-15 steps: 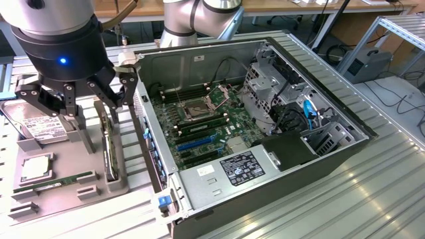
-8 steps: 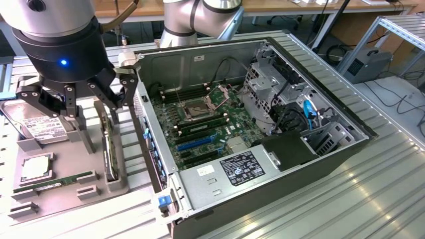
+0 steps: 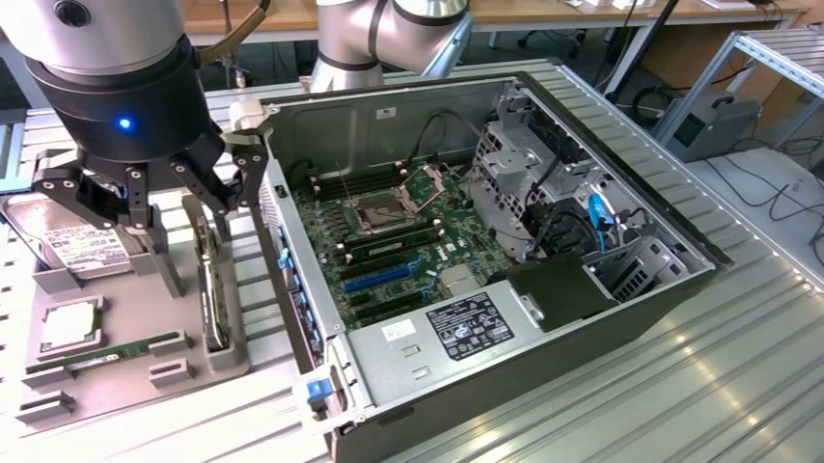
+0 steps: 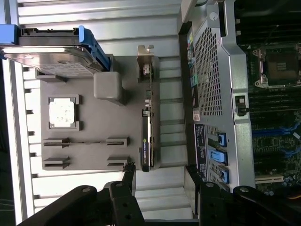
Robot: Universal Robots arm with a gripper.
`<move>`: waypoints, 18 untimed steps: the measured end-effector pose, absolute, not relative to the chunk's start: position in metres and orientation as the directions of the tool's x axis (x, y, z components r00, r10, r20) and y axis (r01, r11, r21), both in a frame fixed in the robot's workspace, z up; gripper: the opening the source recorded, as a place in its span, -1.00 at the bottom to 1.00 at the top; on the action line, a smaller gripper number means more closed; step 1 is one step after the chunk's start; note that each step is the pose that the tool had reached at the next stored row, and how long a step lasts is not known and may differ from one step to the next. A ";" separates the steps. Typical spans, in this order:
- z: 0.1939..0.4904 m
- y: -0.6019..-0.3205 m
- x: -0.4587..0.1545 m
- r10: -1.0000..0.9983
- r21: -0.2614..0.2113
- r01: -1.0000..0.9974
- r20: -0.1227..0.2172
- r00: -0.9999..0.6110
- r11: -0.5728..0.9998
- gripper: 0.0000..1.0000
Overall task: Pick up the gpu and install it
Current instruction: 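Pick up the gpu and move the gpu toward the slot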
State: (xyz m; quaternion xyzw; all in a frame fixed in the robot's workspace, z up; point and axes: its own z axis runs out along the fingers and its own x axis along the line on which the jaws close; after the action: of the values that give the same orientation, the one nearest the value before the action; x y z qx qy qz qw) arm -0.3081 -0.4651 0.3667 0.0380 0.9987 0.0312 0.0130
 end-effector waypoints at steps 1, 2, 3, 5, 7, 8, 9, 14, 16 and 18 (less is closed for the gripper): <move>0.366 -0.465 -0.308 0.077 0.063 0.075 -0.024 -0.997 0.995 0.08; 0.366 -0.465 -0.308 0.077 0.063 0.075 -0.024 -0.997 0.995 0.08; 0.366 -0.465 -0.308 0.077 0.063 0.075 -0.024 -0.997 0.995 0.08; 0.365 -0.465 -0.308 0.077 0.063 0.075 -0.024 -0.997 0.995 0.08; 0.365 -0.465 -0.308 0.077 0.063 0.075 -0.024 -0.997 0.995 0.08; 0.364 -0.465 -0.308 0.077 0.063 0.075 -0.024 -0.997 0.995 0.08; 0.364 -0.465 -0.308 0.077 0.063 0.075 -0.024 -0.997 0.995 0.08; 0.363 -0.465 -0.308 0.077 0.063 0.075 -0.024 -0.997 0.995 0.08; 0.362 -0.465 -0.308 0.077 0.063 0.075 -0.024 -0.997 0.995 0.08; 0.362 -0.465 -0.308 0.077 0.063 0.075 -0.024 -0.997 0.995 0.08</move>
State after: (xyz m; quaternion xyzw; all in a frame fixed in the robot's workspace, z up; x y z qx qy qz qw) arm -0.3081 -0.4651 0.3616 0.0380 0.9987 0.0311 0.0130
